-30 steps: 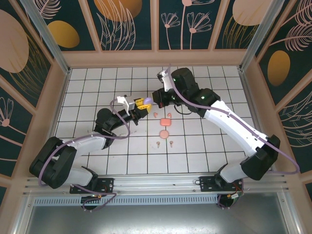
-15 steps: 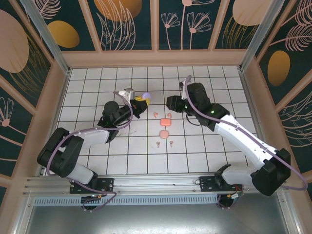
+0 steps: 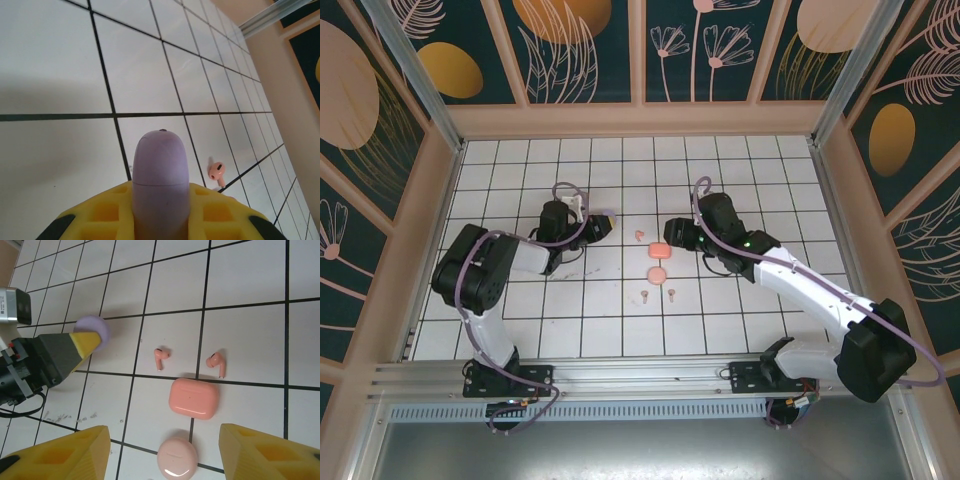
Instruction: Insert the wireless bluetooth earbuds into the charging case
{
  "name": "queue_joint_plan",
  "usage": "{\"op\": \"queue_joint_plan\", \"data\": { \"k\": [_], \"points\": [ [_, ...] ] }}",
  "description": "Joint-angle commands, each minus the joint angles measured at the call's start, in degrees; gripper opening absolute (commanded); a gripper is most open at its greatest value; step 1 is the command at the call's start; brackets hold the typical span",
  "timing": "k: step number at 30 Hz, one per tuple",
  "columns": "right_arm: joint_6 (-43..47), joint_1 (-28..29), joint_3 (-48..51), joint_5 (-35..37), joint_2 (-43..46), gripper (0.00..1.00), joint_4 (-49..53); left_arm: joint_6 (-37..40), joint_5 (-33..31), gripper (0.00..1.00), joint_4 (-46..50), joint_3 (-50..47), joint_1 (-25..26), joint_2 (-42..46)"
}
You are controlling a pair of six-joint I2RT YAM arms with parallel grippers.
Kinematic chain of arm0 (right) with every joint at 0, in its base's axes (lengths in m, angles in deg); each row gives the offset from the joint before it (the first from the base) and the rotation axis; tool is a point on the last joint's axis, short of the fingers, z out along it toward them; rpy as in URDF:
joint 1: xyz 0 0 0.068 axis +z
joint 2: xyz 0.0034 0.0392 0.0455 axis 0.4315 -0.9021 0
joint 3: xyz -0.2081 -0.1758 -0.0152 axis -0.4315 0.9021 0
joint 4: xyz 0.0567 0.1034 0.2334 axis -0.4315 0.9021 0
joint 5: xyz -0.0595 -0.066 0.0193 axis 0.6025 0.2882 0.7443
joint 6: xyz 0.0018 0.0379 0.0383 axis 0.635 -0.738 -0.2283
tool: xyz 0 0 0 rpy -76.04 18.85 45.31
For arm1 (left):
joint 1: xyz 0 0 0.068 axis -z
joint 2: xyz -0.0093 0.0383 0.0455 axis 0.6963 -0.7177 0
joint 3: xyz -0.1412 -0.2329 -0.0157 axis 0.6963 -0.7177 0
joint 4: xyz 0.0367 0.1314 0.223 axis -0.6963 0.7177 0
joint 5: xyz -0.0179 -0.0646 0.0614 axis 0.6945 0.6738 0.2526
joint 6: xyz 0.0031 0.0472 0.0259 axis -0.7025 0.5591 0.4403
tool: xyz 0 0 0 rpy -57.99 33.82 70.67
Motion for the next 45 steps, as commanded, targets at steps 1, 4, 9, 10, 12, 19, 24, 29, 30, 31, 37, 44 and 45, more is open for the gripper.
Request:
{"op": "queue_joint_plan", "data": {
  "k": [1,4,9,10,12,19,24,29,30,31,37,44,45],
  "points": [
    [-1.3,-0.1,1.3,2.2,1.1,0.61,-1.5,-1.2,1.7,0.06,2.5,2.6,-1.0,-2.2],
    [-1.3,-0.2,1.8,2.6,1.2,0.61,-1.1,-0.7,2.0,0.11,4.8,4.3,-2.0,-4.1],
    [-1.4,0.0,2.5,3.2,1.0,0.62,-0.6,1.1,2.4,0.23,8.9,6.7,-3.5,-6.4],
    [-1.4,0.0,2.6,3.5,0.9,0.62,-0.4,1.4,2.2,0.23,9.7,7.0,-3.8,-6.7],
    [-1.3,0.0,2.5,4.2,0.6,0.62,0.2,1.9,2.1,0.25,11.1,7.6,-4.5,-7.3],
    [-1.2,0.0,1.8,5.8,-1.5,0.70,1.9,4.0,2.1,0.33,15.2,8.9,-6.8,-8.0],
    [-1.2,0.0,0.9,6.9,-3.2,0.73,3.2,4.8,1.4,0.41,16.8,9.0,-8.5,-7.5],
    [-1.4,0.1,-0.2,7.9,-4.6,0.75,4.3,5.7,1.1,0.43,18.5,9.0,-10.7,-5.8],
    [-1.5,0.3,-0.4,7.9,-4.8,0.75,4.5,5.9,1.1,0.43,18.6,8.9,-11.3,-5.2],
    [-1.7,0.4,-0.5,8.1,-5.0,0.75,4.8,6.0,0.8,0.43,18.9,8.8,-11.9,-4.5],
    [-3.3,1.8,-0.4,9.0,-5.5,0.75,6.3,7.0,-0.8,0.44,21.0,9.1,-14.3,0.7],
    [-5.8,6.5,-1.1,10.5,-8.2,0.75,9.1,2.2,0.2,0.45,15.1,5.1,-14.3,10.9],
    [-6.1,7.4,-1.4,11.0,-9.0,0.75,9.3,1.2,0.6,0.45,13.6,4.1,-14.3,12.8]
  ]
}}
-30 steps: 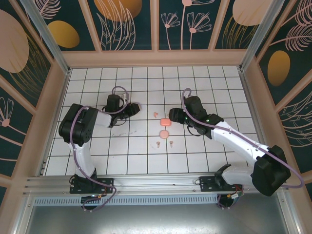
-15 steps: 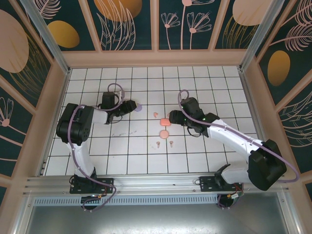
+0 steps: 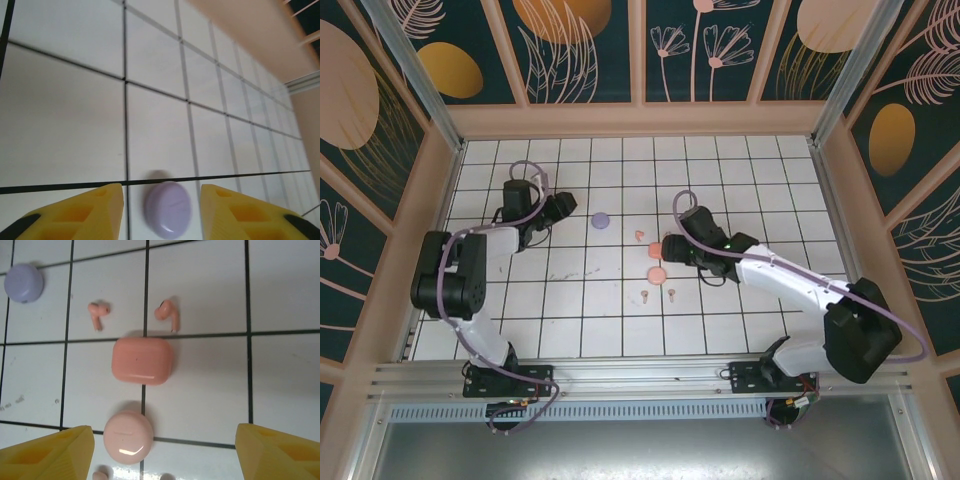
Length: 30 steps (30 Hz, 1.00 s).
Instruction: Insert the wireless bluetooth earbuds into the charging case
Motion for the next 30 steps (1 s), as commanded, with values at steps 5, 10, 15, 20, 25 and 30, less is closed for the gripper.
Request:
{"op": "queue_joint_plan", "data": {
  "k": [5,10,15,20,25,30],
  "points": [
    [-2.8,2.2,-3.3,3.3,-5.7,0.75,2.0,-6.8,1.5,0.52,-9.3,-6.9,0.8,12.8],
    [-2.7,1.3,-8.8,3.7,-12.6,0.77,2.3,-6.9,-1.5,0.55,-9.7,-9.7,4.8,18.9],
    [-2.5,0.3,-15.0,3.7,-20.1,0.77,3.9,-6.7,-5.8,0.55,-10.5,-11.8,7.7,22.8],
    [-3.1,-0.4,-17.8,3.9,-25.0,0.78,5.0,-5.2,-9.7,0.56,-9.4,-12.9,7.7,25.6],
    [-3.1,-0.4,-19.3,3.0,-27.5,0.78,4.8,-4.0,-11.5,0.59,-8.6,-13.2,7.7,26.1],
    [-2.9,-0.4,-21.0,2.4,-29.2,0.78,5.0,-3.4,-12.5,0.60,-8.4,-13.4,7.7,25.7]
  ]
}}
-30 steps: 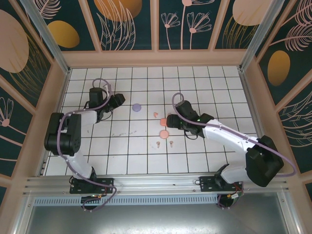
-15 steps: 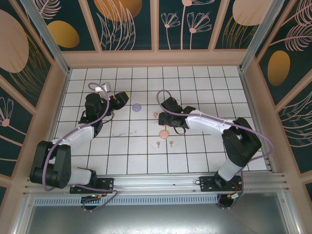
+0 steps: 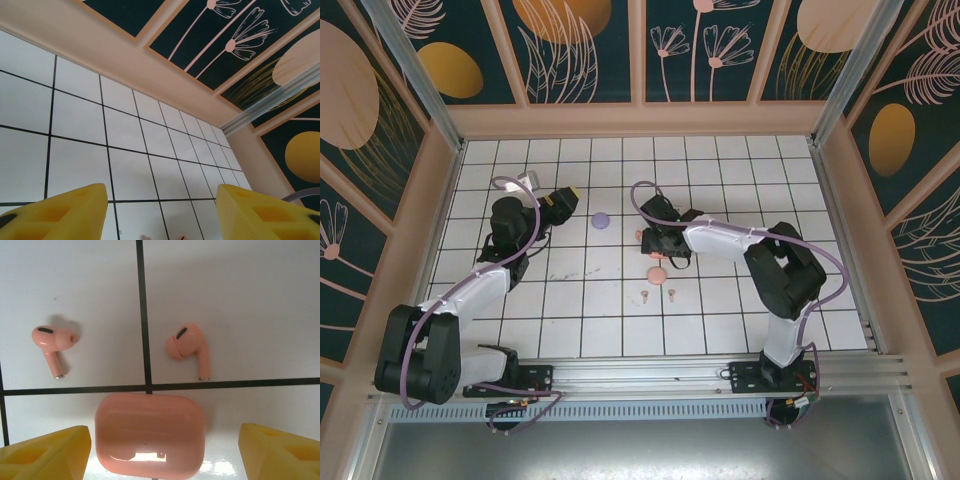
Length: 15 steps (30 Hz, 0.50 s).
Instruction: Insert the wireless bluetooth earbuds into the charging case
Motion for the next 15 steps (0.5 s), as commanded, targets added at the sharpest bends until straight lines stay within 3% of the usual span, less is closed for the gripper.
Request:
{"op": "queue_joint_plan", "data": {
  "k": [1,15],
  "points": [
    [-0.6,0.0,-2.6,-0.2,-1.5,0.78,1.8,1.5,-1.6,0.60,-0.4,-0.6,-0.1,0.6],
    [-1.0,-0.1,-4.6,-0.4,-5.9,0.75,2.0,0.7,-3.9,0.61,-0.4,-0.7,-0.1,0.5]
  ]
}}
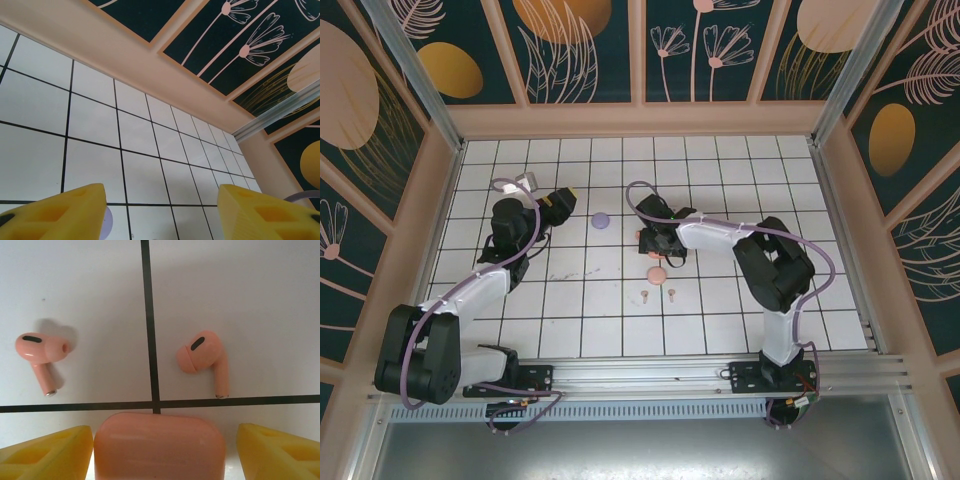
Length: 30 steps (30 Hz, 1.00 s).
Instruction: Insert the wireless bluetooth earbuds into the charging case
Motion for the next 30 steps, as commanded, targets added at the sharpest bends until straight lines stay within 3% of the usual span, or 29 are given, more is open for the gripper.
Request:
{"op": "queue_joint_plan", "data": {
  "k": [1,7,16,30],
  "points": [
    [-0.6,0.0,-1.9,-0.2,-1.6,0.75,1.6,0.5,-1.1,0.61,-0.5,-0.2,-0.1,0.5],
    [-0.3,0.0,-2.4,-0.9,-3.0,0.73,1.2,0.3,-1.7,0.61,-0.2,-0.4,-0.1,0.5],
    [-0.5,0.6,-0.9,-2.1,-0.3,0.56,0.4,0.0,-2.3,0.62,0.7,-0.5,-0.1,1.4],
    [-2.5,0.6,0.8,-1.5,12.6,0.51,-0.2,0.4,1.7,0.61,-1.2,-1.1,-0.1,0.8]
  ]
}}
